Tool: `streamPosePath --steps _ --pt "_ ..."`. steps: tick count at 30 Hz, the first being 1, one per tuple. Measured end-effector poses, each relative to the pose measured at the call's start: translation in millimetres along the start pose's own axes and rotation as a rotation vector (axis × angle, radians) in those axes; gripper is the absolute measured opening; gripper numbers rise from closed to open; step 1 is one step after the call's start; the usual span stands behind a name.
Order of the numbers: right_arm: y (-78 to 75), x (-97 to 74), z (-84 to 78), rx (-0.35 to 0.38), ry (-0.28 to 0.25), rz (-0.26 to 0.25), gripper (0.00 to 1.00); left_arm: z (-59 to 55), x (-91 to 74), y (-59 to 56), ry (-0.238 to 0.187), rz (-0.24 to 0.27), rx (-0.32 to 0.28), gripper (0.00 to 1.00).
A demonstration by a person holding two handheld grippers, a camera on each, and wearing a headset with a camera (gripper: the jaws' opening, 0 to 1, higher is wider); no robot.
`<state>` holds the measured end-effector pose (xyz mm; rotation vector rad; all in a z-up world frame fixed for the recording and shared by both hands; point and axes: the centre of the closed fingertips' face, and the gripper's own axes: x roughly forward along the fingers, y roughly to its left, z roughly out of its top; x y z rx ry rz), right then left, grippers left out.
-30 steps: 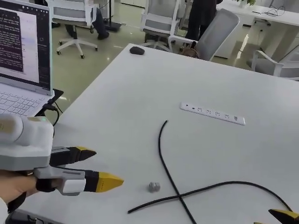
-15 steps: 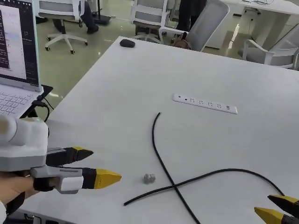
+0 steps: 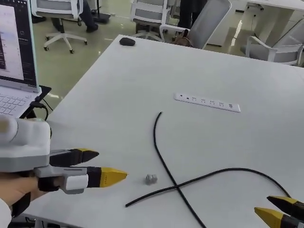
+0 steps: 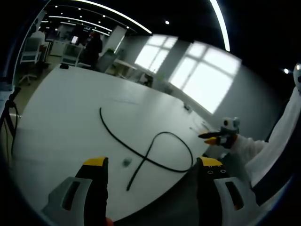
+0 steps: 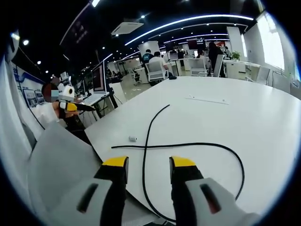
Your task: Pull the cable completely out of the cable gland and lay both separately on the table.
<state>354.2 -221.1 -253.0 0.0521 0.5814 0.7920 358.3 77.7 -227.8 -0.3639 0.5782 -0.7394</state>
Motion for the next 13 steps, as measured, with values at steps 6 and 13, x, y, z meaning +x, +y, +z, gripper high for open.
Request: streamPosePath --steps 6,13 --pt "-2.5 -1.8 -0.6 0.018 -0.013 -0.002 0.36 10.2 5.6 -9.8 -0.053 -0.021 -0.034 0.79" --pt "-2.3 -5.6 -2.5 0.022 -0.017 0.004 0.36 15.9 17.7 -27.8 -0.062 -0.060 -0.052 0.76"
